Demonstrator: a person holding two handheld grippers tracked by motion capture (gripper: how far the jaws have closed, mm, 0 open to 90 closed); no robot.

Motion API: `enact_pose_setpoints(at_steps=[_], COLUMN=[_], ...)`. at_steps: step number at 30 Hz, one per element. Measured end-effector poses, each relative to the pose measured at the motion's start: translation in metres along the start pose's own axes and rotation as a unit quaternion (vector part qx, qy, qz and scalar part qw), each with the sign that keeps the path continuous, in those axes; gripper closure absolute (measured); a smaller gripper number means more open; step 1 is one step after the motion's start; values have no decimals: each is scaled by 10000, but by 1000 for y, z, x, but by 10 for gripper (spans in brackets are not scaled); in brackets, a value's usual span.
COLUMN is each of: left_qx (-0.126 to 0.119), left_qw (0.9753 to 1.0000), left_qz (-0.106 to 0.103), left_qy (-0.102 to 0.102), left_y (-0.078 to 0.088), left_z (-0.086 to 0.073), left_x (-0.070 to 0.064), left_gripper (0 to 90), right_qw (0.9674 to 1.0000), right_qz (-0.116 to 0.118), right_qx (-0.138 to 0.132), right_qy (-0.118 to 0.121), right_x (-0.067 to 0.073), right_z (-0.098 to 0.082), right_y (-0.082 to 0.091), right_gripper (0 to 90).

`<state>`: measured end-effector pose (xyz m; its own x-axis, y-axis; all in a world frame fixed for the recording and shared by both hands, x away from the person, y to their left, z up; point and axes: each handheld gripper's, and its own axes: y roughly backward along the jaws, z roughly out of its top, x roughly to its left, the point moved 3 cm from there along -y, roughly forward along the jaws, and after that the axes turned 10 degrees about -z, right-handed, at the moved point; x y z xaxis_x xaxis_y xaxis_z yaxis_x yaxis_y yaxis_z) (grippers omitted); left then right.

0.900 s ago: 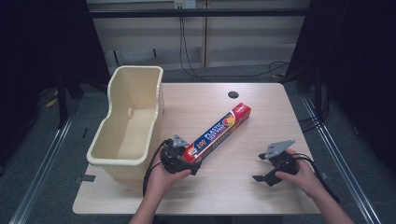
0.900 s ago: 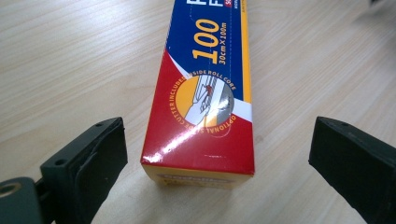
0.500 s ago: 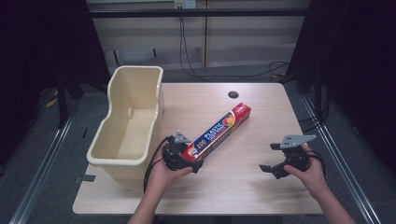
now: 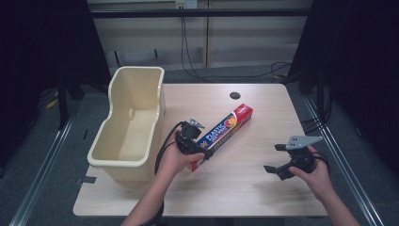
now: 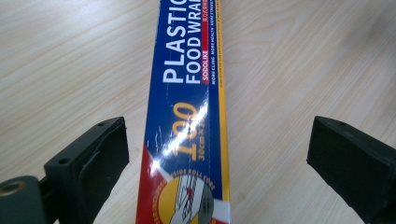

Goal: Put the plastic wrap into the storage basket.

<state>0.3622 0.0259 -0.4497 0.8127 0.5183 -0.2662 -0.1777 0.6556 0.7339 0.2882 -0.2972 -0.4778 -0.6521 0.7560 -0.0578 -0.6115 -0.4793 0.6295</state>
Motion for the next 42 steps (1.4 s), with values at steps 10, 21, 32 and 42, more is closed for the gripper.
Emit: enact_pose_setpoints(at_steps=[10, 21, 32, 42], left_qx=[201, 403, 630, 831], left_qw=[9998, 9991, 9978, 9964], left_qz=[-11, -22, -13, 87], left_qy=[35, 132, 181, 146], left_y=[-17, -28, -46, -62], left_z=[25, 49, 65, 70], left_x=[7, 12, 16, 23], left_gripper=[52, 59, 102, 179], right_qw=[9999, 10000, 9999, 10000], right_qz=[-98, -45, -93, -30], right_qx=[58, 35, -44, -85], right_qy=[54, 56, 2, -16], right_x=[-4, -4, -6, -7], right_z=[-2, 0, 1, 1], right_y=[1, -1, 3, 5], right_gripper=[27, 24, 23, 23])
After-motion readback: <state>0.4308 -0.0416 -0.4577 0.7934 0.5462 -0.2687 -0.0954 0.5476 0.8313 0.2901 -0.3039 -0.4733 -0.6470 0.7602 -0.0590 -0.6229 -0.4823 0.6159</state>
